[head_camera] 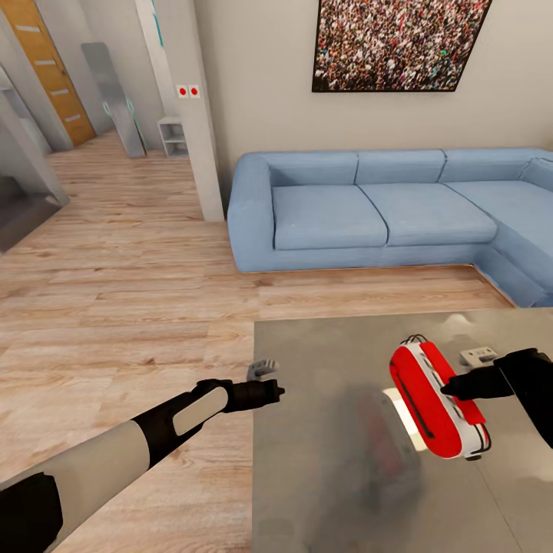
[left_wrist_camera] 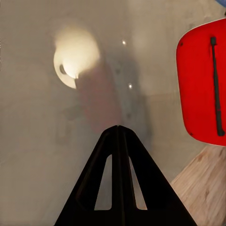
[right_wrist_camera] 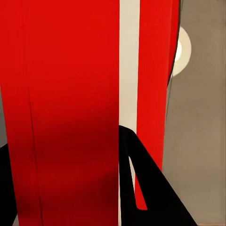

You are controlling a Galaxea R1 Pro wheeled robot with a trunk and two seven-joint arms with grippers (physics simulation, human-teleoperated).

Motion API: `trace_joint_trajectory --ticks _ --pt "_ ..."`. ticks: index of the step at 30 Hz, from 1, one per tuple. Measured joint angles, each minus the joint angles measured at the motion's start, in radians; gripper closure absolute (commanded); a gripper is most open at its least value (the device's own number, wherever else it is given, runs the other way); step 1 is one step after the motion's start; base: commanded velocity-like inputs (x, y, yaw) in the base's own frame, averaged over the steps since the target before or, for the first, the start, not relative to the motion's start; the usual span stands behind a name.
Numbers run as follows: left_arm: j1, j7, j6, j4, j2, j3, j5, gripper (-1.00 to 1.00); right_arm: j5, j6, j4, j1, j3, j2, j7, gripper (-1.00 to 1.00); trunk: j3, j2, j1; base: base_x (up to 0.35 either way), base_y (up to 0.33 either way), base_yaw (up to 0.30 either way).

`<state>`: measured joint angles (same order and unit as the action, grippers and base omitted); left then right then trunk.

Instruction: Turn on the radio receiver that's on the table in the living room.

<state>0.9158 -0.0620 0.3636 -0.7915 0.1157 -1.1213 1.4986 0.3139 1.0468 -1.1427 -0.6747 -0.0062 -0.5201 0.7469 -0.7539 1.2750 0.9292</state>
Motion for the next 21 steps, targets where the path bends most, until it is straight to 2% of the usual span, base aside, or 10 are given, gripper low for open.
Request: trace_joint_trajectory --ticks 21 --pt "0.0 -0.001 0.0 0.0 0.001 0.0 0.0 1.0 0.0 0.0 -0.005 0.0 0.0 0.002 0.0 1.0 0.0 0.0 0.0 0.0 0.0 0.0"
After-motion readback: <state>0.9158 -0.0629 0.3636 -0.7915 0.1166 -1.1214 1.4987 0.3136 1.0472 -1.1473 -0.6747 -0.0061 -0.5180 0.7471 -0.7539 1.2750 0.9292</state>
